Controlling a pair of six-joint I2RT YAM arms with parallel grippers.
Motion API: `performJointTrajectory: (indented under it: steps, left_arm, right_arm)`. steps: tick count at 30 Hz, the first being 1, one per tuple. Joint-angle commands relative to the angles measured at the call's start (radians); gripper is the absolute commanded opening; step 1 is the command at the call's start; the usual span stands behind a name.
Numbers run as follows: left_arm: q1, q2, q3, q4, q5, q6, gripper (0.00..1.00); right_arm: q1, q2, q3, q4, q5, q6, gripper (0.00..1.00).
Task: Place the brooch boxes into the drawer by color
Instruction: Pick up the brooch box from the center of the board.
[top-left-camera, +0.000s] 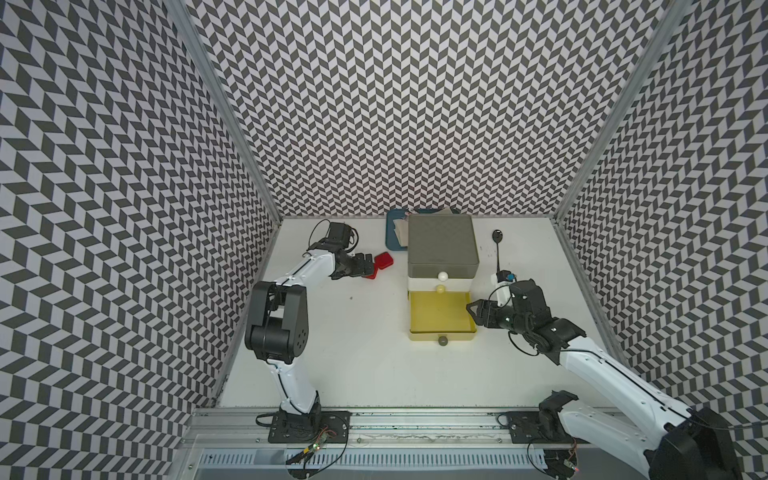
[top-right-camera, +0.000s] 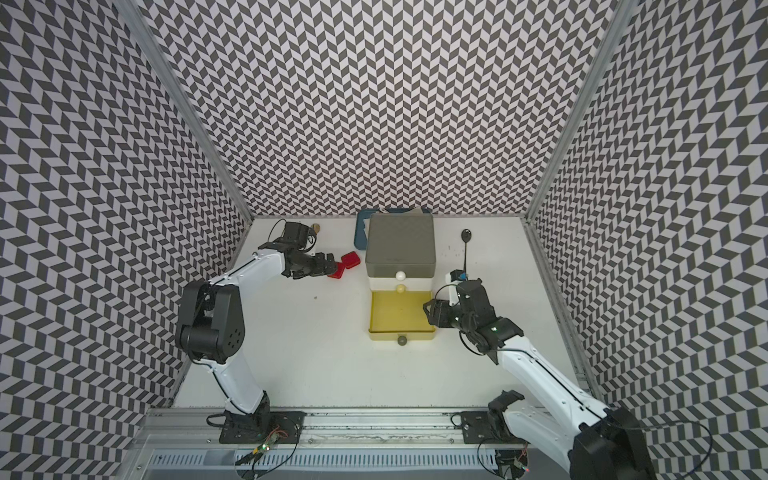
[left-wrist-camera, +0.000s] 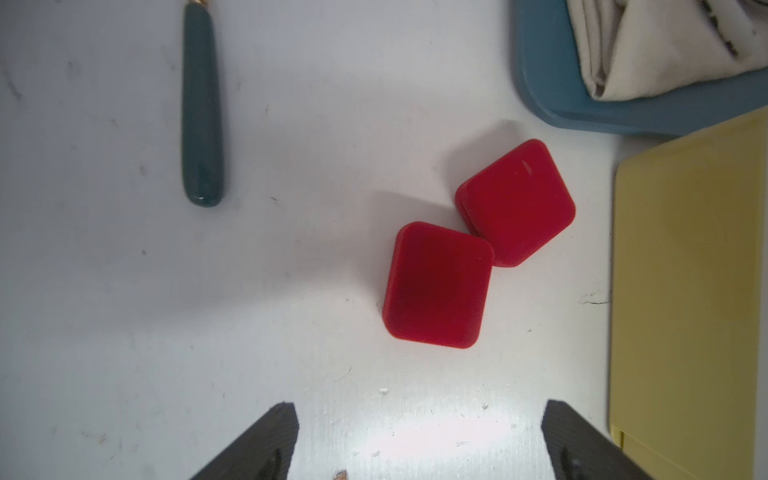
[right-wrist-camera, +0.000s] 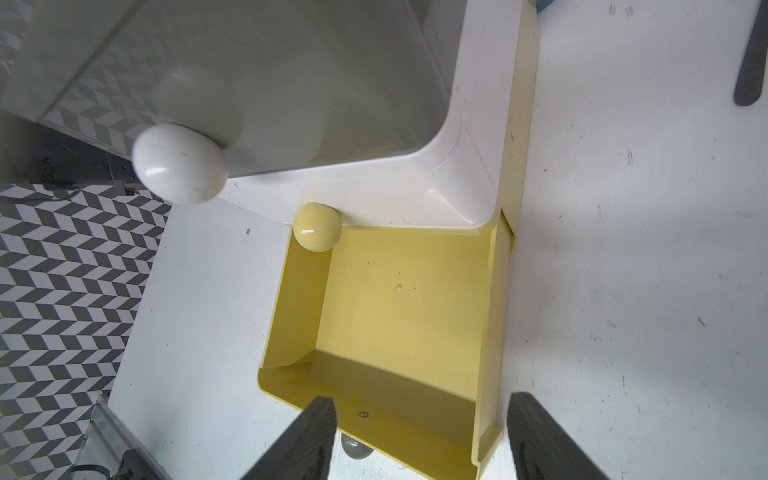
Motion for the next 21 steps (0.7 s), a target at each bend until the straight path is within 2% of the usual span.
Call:
performJointTrajectory:
  steps: [1, 8, 15, 21]
  left_arm:
    - [-0.023, 0.055, 0.059, -0.046, -0.045, 0.008, 0.95]
    - [-0.032, 0.144, 0.107, -0.049, -0.068, 0.000, 0.93]
    - [-0.038, 0.202, 0.154, -0.061, -0.109, 0.020, 0.93]
    - [-0.042, 0.238, 0.188, -0.060, -0.098, 0.026, 0.86]
  right_arm:
    - [0.004, -0.007, -0.002, 0.001, -0.007, -0.014, 0.70]
    - [0.003, -0.053, -0.025, 0.001, 0.025, -0.005, 0.70]
    - [0.002, -0.033, -0.017, 0.004, 0.036, -0.011, 0.71]
    - [0.003, -0.003, -0.004, -0.006, 0.017, -0.013, 0.70]
